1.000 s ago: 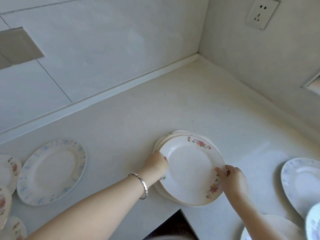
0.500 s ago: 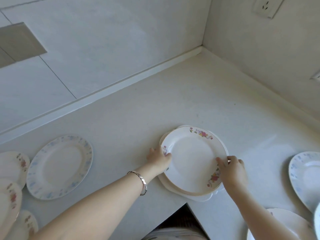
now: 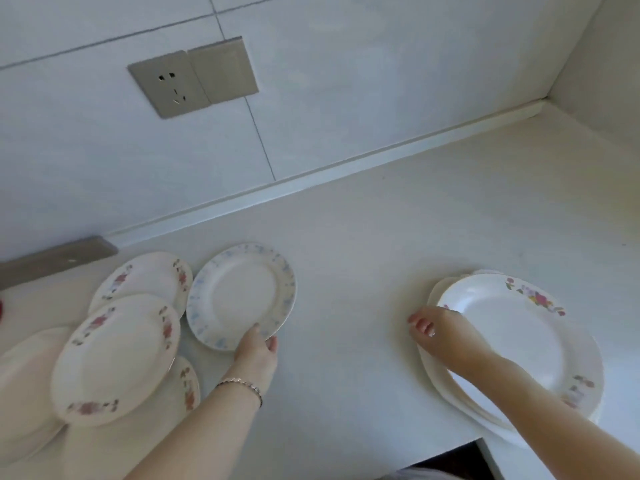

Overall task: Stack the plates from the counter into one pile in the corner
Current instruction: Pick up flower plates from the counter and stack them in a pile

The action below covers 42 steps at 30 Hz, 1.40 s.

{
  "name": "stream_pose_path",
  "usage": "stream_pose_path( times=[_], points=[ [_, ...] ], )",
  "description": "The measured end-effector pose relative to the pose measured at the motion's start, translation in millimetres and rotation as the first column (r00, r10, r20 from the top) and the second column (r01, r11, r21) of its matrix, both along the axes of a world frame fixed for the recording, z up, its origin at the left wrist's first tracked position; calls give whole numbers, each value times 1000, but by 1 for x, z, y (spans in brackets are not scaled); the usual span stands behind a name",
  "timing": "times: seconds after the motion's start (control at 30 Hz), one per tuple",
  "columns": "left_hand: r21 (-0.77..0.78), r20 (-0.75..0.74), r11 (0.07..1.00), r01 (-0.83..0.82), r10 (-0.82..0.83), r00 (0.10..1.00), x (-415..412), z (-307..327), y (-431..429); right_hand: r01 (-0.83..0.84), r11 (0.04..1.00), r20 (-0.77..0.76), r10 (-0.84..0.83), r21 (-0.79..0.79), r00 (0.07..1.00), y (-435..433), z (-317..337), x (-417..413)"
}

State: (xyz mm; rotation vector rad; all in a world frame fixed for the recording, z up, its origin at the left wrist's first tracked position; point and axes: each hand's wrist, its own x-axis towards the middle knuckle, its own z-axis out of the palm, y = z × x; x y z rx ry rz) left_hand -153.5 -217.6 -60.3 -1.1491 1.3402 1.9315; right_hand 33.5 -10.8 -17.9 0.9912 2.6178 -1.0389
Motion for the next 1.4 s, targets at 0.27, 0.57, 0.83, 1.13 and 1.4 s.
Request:
stream_pose_path(
  times=[0.27, 0.57, 0.83, 1.13, 1.4],
  points=[
    [40, -54, 999, -25, 27, 998, -1, -5, -20, -66, 996, 46, 69, -64, 997, -17, -4, -18],
    [-21, -215, 841, 541, -532, 819, 36, 49, 19, 214, 973, -139, -224, -83, 965, 9, 19, -10],
    [-190, -264, 283, 940, -937, 229, 76, 78, 106, 667, 734, -167, -679, -125, 715, 66, 18, 82],
    [-459, 17, -149, 876, -987, -158, 122, 44, 168, 784, 619, -56, -785, -54, 616, 66, -15, 158],
    [-585, 186, -383, 715, -921, -341, 121, 32, 180, 766, 642, 22, -767, 41, 641, 64, -32, 160]
  ],
)
